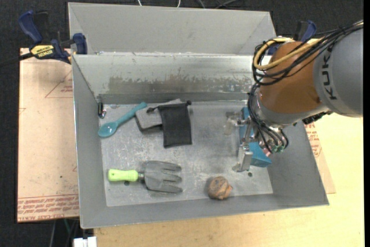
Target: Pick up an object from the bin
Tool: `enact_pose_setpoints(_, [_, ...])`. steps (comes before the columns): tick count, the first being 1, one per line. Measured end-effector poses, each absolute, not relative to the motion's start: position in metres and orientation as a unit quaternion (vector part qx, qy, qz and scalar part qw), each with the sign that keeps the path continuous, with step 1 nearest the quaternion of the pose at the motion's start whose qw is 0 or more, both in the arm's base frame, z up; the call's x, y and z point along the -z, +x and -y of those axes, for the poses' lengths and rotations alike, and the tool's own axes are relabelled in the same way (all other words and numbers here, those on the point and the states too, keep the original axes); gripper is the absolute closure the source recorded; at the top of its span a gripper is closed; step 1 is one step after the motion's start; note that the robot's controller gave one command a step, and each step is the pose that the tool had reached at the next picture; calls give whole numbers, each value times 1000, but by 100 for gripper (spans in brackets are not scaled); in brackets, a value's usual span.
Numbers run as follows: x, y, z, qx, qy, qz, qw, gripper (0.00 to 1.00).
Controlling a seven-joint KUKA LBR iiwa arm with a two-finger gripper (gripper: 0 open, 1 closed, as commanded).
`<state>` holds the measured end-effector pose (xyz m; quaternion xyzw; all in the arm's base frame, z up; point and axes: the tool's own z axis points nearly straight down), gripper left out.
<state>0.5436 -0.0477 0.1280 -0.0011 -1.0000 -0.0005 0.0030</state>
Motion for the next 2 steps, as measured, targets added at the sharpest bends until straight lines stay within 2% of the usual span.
enact_pose_setpoints(1, [-132, 546, 48, 0, 0, 1000, 0, 0])
enact_pose_setpoints(2, [-115, 543, 3, 1, -25, 1000, 0, 0])
